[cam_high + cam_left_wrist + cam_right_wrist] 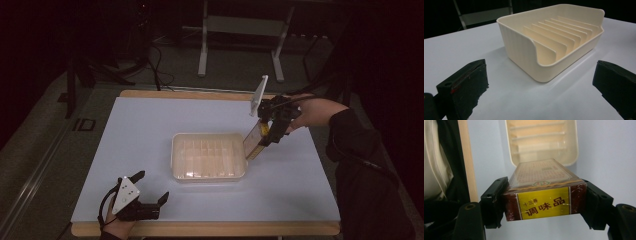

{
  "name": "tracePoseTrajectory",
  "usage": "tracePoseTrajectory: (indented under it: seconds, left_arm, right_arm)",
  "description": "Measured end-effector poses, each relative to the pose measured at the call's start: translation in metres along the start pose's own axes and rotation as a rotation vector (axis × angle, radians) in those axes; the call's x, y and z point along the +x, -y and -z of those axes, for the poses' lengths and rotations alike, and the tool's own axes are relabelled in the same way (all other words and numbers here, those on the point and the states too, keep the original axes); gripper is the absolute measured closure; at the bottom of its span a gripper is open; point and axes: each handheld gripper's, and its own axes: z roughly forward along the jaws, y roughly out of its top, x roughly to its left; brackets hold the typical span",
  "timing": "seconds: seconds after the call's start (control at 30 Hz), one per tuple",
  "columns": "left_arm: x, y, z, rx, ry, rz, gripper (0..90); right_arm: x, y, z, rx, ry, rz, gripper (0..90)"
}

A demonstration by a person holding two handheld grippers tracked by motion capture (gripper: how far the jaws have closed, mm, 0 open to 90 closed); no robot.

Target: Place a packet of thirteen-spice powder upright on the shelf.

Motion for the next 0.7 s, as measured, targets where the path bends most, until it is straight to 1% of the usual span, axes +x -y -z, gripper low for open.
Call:
tracePoseTrajectory:
  seconds: [0.1, 0.17, 0.2, 0.23, 0.3, 0.37, 0.4, 0.43, 0.47, 0.5, 0.53, 0.6, 0.63, 0.7]
  left_arm:
    - [0.0, 0.0, 0.0, 0.001, 0.001, 0.0, 0.0]
    - [0.0, 0.0, -0.001, 0.001, 0.001, 0.0, 0.0]
    - [0.0, 0.0, -0.001, 0.001, 0.002, 0.0, 0.0]
    - [0.0, 0.0, -0.001, -0.001, 0.005, 0.001, 0.0]
    - [0.0, 0.0, -0.001, -0.001, 0.005, -0.002, 0.0]
    - [0.0, -0.001, -0.001, -0.001, 0.005, -0.004, 0.0]
    - [0.0, -0.001, -0.001, 0.0, 0.004, -0.004, 0.0]
    - [0.0, -0.001, -0.001, 0.001, 0.005, -0.004, 0.0]
    - [0.0, -0.001, -0.001, -0.001, 0.005, -0.004, 0.0]
    - [0.0, -0.001, -0.001, 0.0, 0.005, -0.005, 0.0]
    - [0.0, -0.001, -0.001, 0.0, 0.006, -0.004, 0.0]
    - [0.0, -0.001, -0.001, 0.0, 0.006, -0.004, 0.0]
    - [0.0, -0.001, -0.001, 0.001, 0.006, -0.004, 0.0]
    - [0.0, -0.001, -0.001, 0.0, 0.006, -0.005, 0.0]
  right_arm:
    - [0.002, -0.009, -0.002, -0.002, -0.003, 0.011, 29.8]
    - [0.003, -0.018, -0.004, -0.015, -0.006, 0.018, 29.8]
    - [0.003, -0.018, -0.004, -0.015, -0.006, 0.018, 29.8]
    - [0.002, -0.022, -0.006, -0.024, -0.007, 0.024, 29.8]
    - [0.003, -0.024, -0.007, -0.023, -0.007, 0.02, 29.8]
    - [0.003, -0.029, -0.009, -0.037, -0.007, 0.03, 29.8]
    - [0.004, -0.034, -0.01, -0.054, -0.006, 0.04, 29.8]
    - [0.004, -0.034, -0.01, -0.054, -0.006, 0.04, 29.8]
    - [0.005, -0.038, -0.012, -0.066, -0.011, 0.05, 29.8]
    - [0.005, -0.038, -0.012, -0.066, -0.011, 0.05, 29.8]
    - [0.005, -0.043, -0.013, -0.077, -0.017, 0.056, 29.8]
    - [0.006, -0.045, -0.014, -0.078, -0.017, 0.061, 29.8]
    - [0.007, -0.052, -0.017, -0.08, -0.018, 0.065, 29.8]
    - [0.007, -0.054, -0.018, -0.077, -0.02, 0.067, 29.8]
